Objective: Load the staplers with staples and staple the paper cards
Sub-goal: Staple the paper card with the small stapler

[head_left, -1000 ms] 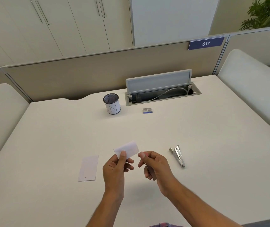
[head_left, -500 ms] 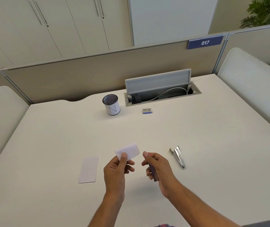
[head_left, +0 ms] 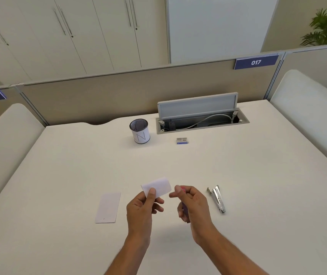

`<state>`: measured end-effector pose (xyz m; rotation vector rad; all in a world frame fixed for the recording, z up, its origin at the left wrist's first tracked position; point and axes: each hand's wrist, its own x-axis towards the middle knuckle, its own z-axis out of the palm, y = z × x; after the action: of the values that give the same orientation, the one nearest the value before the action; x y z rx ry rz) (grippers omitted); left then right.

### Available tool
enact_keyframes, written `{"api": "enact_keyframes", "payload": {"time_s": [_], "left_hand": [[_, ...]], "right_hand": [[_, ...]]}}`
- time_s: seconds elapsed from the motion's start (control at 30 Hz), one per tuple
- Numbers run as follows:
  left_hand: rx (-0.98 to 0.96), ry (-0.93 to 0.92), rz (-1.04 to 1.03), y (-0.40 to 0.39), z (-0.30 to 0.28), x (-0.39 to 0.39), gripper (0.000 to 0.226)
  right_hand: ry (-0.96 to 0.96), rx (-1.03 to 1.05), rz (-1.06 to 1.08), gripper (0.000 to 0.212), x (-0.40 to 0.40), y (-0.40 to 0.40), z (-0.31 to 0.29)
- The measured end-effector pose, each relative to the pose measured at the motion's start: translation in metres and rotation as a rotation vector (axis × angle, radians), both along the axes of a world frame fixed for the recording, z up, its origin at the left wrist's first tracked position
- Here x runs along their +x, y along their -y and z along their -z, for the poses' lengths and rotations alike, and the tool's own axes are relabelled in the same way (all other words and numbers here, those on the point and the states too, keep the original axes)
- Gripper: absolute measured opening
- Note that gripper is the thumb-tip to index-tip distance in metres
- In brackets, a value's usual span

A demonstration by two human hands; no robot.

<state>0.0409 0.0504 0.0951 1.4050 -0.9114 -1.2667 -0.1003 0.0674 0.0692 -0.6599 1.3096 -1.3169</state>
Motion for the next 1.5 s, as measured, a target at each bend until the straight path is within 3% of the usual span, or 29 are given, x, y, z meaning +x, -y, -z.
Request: {"api": "enact_keyframes", "payload": {"time_s": [0.27,0.5,0.7,1.03,1.5], "left_hand": [[-0.003,0.004,-0.01,-0.006,0.005,0.005,0.029],[-0.022,0.007,0.006,-0.006,0.008,0.01,0.024],[-0.014,-0.039,0.007,0.001,0.01,0.013,0.023],[0.069,-0.017,0.028,0.007,0.033,0.026,0.022],[0.159,0.098,0.179,0.017,0.055,0.02,0.019]], "right_hand": [[0.025,0.055,-0.096,0.049,-0.001,-0.002,-0.004],[0.172,0.139,-0.134,0.055,0.001,0.0,-0.004],[0.099,0.035,-0.08,0.052,0.001,0.004,-0.003],[0.028,0.068,-0.079,0.033,0.002,0.005,0.007],[-0.078,0.212,-0.075,0.042,-0.008,0.013,0.039]]}}
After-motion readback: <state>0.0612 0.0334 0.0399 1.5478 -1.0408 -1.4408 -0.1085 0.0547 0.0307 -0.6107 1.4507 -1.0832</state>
